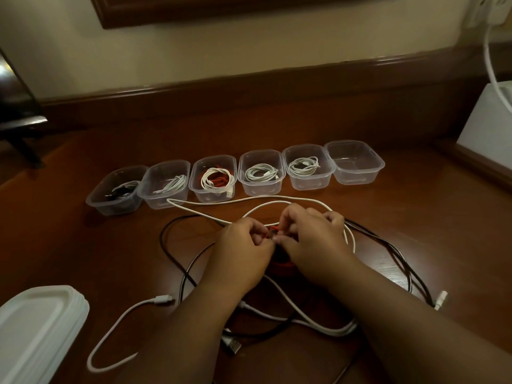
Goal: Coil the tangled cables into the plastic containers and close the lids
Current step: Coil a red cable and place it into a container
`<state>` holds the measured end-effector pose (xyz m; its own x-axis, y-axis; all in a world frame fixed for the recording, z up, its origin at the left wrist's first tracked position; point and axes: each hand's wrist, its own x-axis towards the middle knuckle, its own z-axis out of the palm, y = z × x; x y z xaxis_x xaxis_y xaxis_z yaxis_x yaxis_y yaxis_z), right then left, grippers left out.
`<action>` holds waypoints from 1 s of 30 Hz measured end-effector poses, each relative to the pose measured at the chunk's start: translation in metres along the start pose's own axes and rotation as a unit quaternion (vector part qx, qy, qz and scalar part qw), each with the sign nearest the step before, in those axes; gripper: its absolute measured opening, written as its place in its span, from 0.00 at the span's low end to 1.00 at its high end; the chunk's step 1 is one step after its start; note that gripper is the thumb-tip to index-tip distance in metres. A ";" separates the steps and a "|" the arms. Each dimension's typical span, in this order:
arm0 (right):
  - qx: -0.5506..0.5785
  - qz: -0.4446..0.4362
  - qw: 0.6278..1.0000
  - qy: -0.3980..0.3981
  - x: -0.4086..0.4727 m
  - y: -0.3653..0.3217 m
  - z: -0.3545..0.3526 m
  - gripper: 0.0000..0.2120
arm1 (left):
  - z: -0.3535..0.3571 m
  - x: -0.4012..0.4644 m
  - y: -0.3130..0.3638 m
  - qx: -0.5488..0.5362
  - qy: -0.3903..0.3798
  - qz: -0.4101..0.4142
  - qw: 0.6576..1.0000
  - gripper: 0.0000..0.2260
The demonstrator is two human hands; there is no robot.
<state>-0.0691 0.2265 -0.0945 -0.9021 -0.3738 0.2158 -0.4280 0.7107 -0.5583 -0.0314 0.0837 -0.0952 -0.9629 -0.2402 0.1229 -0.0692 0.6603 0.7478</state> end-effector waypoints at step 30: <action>-0.042 -0.030 0.998 0.038 0.004 0.009 0.014 0.16 | -0.012 0.009 -0.002 -0.104 -0.090 -0.047 0.989 0.15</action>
<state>-0.0764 0.2230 -0.1104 -0.8753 -0.3728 0.3080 -0.4810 0.7376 -0.4739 -0.0371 0.0718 -0.0877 -0.9869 -0.1502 -0.0584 -0.1240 0.4760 0.8707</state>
